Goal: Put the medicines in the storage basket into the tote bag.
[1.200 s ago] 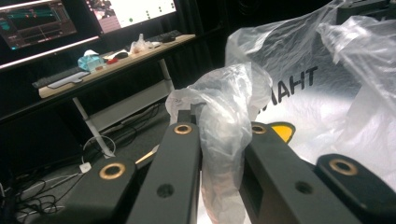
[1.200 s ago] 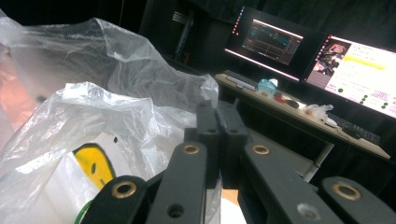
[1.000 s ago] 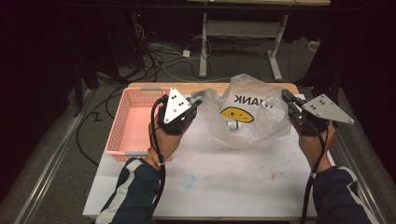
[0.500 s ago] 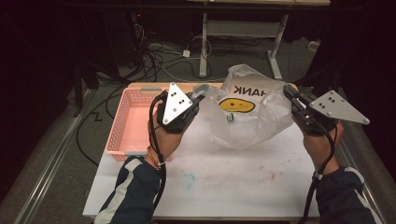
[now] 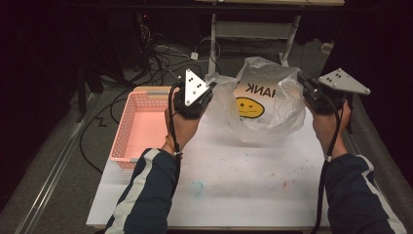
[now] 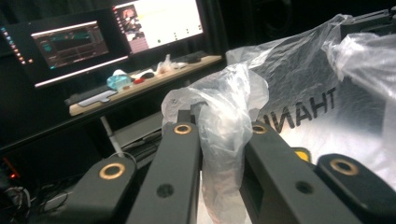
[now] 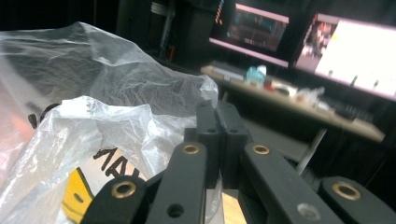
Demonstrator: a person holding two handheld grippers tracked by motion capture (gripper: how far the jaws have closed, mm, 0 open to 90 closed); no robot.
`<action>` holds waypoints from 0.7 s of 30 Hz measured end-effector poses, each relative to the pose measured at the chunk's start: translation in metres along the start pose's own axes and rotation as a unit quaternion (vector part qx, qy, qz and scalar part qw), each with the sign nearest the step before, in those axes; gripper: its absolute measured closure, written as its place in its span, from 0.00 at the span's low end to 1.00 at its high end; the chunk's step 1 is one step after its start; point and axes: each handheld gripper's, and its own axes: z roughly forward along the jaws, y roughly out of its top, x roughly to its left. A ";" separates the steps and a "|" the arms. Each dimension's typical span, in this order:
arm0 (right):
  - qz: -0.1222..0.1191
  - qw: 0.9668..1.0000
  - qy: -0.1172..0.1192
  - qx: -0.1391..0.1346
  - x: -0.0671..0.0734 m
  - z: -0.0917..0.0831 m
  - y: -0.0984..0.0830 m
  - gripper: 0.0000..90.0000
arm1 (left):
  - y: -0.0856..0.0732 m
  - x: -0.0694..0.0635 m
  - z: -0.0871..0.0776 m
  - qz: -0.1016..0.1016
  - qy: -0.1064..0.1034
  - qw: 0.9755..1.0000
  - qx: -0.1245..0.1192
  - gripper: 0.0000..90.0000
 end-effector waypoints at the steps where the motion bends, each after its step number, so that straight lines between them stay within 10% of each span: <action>1: 0.009 1.000 -0.003 0.012 -0.004 0.006 0.001 1.00 | 0.000 0.002 0.003 -0.004 0.001 1.000 0.002 0.96; 21: -0.016 1.000 -0.017 -0.001 -0.005 0.005 0.026 1.00 | 0.011 0.010 0.003 -0.005 0.017 1.000 -0.001 0.92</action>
